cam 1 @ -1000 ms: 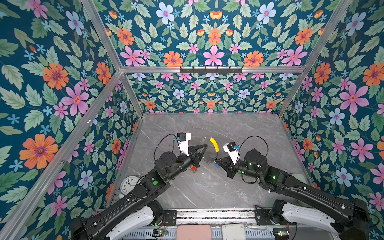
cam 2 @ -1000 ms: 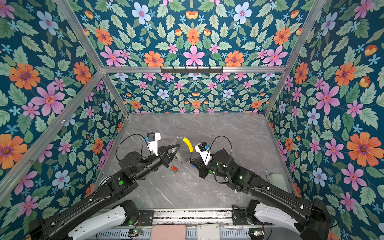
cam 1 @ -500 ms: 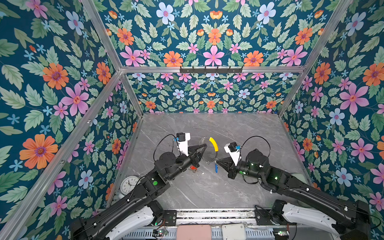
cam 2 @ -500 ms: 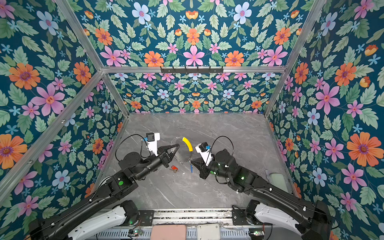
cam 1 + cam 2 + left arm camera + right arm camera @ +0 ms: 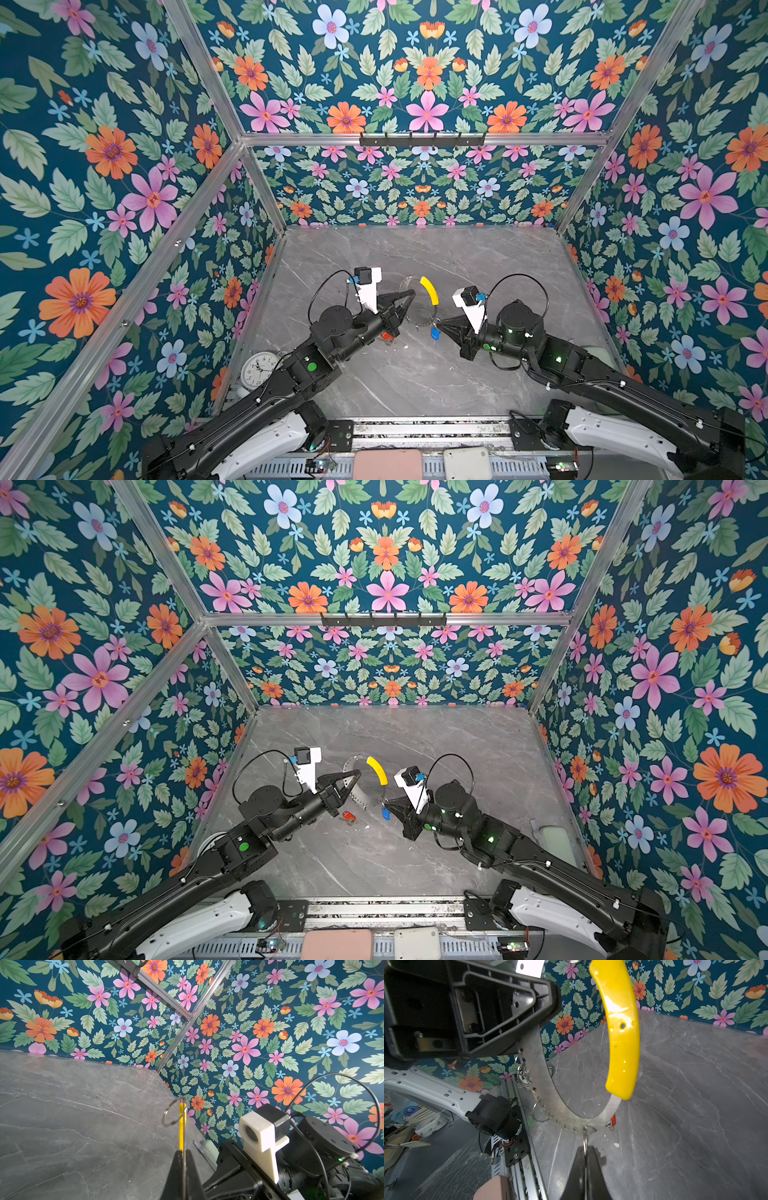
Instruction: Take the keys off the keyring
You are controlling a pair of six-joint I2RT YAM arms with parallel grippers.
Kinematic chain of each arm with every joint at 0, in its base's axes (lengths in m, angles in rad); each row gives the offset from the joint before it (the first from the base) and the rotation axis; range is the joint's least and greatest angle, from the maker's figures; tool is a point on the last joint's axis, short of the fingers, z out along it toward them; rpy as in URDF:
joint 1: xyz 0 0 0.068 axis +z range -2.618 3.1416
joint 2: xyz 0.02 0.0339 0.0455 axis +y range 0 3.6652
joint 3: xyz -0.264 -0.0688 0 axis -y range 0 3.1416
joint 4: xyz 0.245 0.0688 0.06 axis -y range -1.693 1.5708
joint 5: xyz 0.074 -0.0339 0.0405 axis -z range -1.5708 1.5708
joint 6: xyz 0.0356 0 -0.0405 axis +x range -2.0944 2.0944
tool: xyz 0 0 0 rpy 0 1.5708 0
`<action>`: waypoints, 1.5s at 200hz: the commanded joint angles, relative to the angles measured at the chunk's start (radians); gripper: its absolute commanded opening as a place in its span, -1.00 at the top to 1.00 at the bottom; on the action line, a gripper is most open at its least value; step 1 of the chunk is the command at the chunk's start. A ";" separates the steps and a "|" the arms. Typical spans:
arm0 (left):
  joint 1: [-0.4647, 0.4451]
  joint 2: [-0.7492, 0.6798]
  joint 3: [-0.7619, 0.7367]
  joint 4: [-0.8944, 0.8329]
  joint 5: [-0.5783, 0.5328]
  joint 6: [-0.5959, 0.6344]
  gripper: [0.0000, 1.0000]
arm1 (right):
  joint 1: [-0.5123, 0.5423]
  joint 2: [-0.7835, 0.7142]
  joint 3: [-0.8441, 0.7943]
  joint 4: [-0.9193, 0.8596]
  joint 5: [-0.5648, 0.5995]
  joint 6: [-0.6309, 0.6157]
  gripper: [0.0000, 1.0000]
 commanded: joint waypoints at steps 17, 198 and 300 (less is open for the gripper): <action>0.000 -0.002 -0.003 0.026 0.009 -0.058 1.00 | 0.001 -0.003 0.000 0.065 -0.019 -0.022 1.00; 0.007 0.005 0.007 0.036 0.032 -0.226 1.00 | 0.001 -0.030 -0.007 0.083 0.032 -0.067 1.00; 0.020 -0.005 0.001 -0.004 0.014 -0.260 1.00 | 0.001 -0.063 -0.014 0.081 0.013 -0.080 1.00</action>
